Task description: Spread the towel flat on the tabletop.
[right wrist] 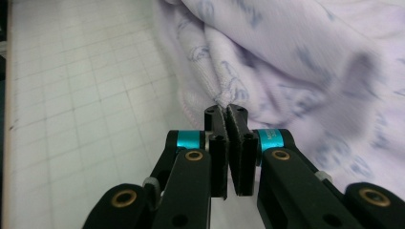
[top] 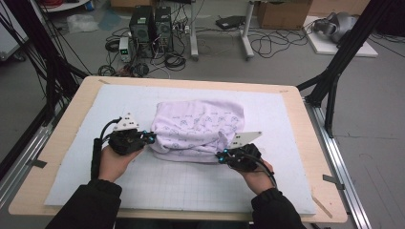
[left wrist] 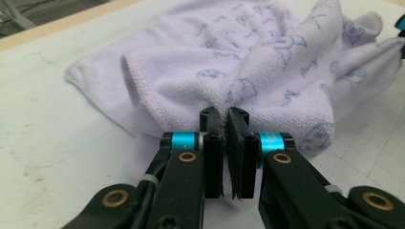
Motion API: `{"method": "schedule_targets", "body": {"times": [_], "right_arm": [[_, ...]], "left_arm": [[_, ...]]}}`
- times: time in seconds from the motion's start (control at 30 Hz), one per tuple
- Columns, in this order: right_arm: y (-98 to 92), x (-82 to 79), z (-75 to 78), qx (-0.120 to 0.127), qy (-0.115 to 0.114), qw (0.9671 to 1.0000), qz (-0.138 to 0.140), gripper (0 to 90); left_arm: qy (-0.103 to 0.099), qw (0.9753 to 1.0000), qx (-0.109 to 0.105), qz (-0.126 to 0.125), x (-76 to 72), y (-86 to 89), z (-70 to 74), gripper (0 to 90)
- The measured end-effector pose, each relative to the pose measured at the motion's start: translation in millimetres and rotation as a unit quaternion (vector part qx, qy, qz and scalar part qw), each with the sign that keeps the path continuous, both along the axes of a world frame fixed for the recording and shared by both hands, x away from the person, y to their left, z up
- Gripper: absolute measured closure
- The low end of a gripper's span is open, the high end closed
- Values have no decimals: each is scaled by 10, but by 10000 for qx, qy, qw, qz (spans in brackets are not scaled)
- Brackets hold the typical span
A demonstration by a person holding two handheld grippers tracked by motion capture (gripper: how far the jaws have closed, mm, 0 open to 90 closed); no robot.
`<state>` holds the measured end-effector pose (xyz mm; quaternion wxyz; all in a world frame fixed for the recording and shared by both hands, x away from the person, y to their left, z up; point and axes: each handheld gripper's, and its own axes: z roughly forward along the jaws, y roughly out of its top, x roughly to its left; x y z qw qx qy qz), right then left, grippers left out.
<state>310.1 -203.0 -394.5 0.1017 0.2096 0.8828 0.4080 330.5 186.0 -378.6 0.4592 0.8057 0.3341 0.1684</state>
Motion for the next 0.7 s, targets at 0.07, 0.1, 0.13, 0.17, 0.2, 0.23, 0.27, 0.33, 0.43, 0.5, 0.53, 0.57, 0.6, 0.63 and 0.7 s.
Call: {"method": "schedule_targets", "body": {"times": [0.07,0.1,0.13,0.17,0.2,0.23,0.27,0.33,0.43,0.5,0.53,0.57,0.6,0.63,0.7], "right_arm": [[-109,-23,69,43,-17,10000,-21,879],[-163,-30,106,70,-35,10000,-26,879],[-216,-36,143,100,-26,9999,-32,880],[-269,-39,178,148,-16,9999,-48,880],[-324,-38,215,162,-6,9998,-84,880],[-373,-28,247,152,-16,9998,-97,880],[-415,-19,276,98,-10,9999,-133,880],[-503,20,329,46,-27,9997,-218,880],[-590,144,314,-169,3,9989,-439,880],[-619,262,246,-252,108,9978,-600,880],[-623,319,206,-251,176,9973,-673,880],[-621,378,157,-259,224,9967,-737,880],[-612,432,97,-287,301,9961,-779,879],[-593,472,38,-321,389,9955,-807,879],[-563,526,-55,-340,476,9948,-834,872]], "left_arm": [[-47,10000,-10,45,-22,42,53,851],[-48,9999,-52,75,-32,59,75,851],[-33,10000,-50,36,-35,83,98,850],[-43,10000,-37,57,-41,95,113,850],[-50,10000,9,58,-43,106,127,850],[-44,10000,33,62,-41,117,137,850],[-19,10000,35,75,-41,127,144,850],[-12,9999,96,102,-29,135,137,850],[102,9995,211,214,45,113,46,851],[209,9986,408,273,126,76,-48,851],[242,9979,530,298,165,48,-94,851],[301,9973,592,298,208,25,-137,850],[359,9971,585,317,243,1,-177,850],[394,9968,619,301,271,-21,-208,850],[451,9965,638,292,306,-51,-254,847]]}}
